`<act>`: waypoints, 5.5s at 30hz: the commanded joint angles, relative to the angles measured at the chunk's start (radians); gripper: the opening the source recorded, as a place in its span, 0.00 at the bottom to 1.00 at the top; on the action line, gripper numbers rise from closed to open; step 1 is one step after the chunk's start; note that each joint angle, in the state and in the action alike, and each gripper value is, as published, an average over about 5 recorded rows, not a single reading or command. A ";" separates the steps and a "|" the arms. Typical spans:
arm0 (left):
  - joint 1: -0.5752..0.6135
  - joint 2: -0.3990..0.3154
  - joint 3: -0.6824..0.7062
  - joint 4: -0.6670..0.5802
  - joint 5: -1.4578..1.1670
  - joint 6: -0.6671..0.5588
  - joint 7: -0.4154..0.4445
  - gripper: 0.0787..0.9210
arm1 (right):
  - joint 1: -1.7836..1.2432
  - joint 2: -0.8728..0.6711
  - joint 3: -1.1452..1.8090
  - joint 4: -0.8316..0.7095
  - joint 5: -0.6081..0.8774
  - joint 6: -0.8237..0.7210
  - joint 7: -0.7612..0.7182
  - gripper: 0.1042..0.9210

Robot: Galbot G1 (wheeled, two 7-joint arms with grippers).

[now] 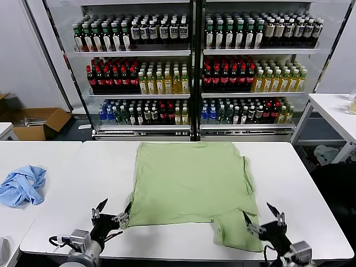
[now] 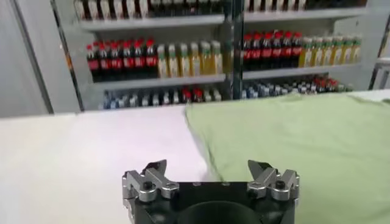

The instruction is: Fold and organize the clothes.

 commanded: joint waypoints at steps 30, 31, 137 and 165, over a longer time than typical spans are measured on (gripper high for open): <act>0.015 -0.021 0.060 0.077 0.011 0.048 -0.069 0.80 | -0.015 0.030 -0.058 -0.066 0.124 -0.037 0.020 0.68; 0.016 -0.022 0.062 0.077 0.013 0.046 -0.068 0.75 | -0.012 0.031 -0.060 -0.066 0.129 -0.038 0.019 0.64; -0.341 0.077 0.044 0.330 -0.057 -0.053 0.121 0.38 | 0.527 0.101 -0.141 -0.198 0.064 -0.224 -0.045 0.37; -0.191 0.054 0.047 0.226 -0.022 0.150 0.018 0.58 | 0.391 0.154 -0.153 -0.208 0.046 -0.202 -0.006 0.53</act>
